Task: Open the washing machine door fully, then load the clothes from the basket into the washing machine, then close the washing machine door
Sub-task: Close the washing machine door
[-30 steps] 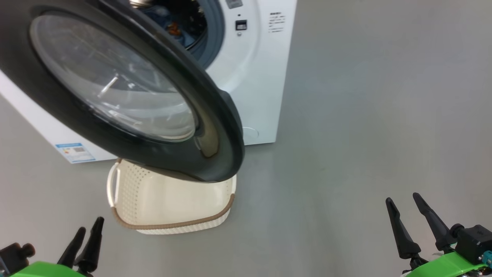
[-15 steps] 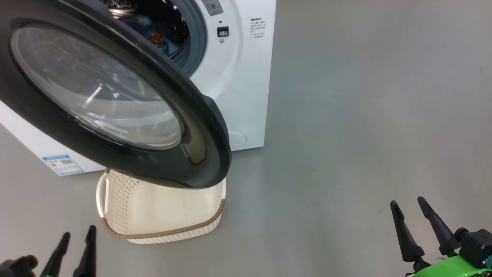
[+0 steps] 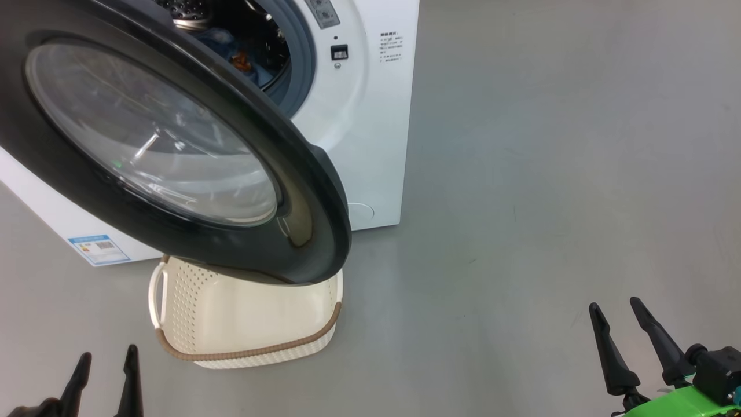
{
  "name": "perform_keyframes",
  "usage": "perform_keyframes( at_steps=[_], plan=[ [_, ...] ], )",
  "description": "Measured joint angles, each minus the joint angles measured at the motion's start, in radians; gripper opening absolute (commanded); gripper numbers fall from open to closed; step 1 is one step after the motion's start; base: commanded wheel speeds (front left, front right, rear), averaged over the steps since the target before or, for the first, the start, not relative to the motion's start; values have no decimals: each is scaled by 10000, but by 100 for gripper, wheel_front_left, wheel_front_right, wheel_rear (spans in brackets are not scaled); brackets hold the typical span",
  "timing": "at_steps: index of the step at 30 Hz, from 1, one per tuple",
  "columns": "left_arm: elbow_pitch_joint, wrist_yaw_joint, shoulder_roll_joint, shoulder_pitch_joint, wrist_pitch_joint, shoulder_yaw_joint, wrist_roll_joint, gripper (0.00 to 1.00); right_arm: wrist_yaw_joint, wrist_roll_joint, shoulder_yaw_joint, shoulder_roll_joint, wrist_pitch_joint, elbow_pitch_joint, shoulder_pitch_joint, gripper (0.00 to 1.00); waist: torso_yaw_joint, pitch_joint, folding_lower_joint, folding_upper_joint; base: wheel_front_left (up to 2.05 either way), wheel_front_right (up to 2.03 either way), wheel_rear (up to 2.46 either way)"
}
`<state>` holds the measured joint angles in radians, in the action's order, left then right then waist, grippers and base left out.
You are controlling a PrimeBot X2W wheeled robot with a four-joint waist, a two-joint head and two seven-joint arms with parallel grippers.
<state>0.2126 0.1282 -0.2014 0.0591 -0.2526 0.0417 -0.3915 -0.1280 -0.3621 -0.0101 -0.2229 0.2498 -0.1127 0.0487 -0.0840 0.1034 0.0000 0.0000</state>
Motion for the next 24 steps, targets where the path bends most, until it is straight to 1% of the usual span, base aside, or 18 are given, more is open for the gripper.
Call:
perform_keyframes(
  at_steps=[5, 10, 24],
  plan=[
    [-12, 0, 324, 50, 0, 270, 754, 100, 0, 0, -50, 44, 0, -12, 7, 100, 2, 69, 0, 0, 0, 0, 0],
    [-12, 0, 616, 58, 0, 431, 918, 100, 0, 0, -69, 88, 0, -31, 7, 100, 10, 91, 0, 0, 0, 0, 0],
    [-79, 2, 694, 57, 0, 652, 1058, 100, 0, 0, -77, 148, 0, -44, -9, 100, 107, 115, 0, 0, 0, 0, 0]
  ],
)
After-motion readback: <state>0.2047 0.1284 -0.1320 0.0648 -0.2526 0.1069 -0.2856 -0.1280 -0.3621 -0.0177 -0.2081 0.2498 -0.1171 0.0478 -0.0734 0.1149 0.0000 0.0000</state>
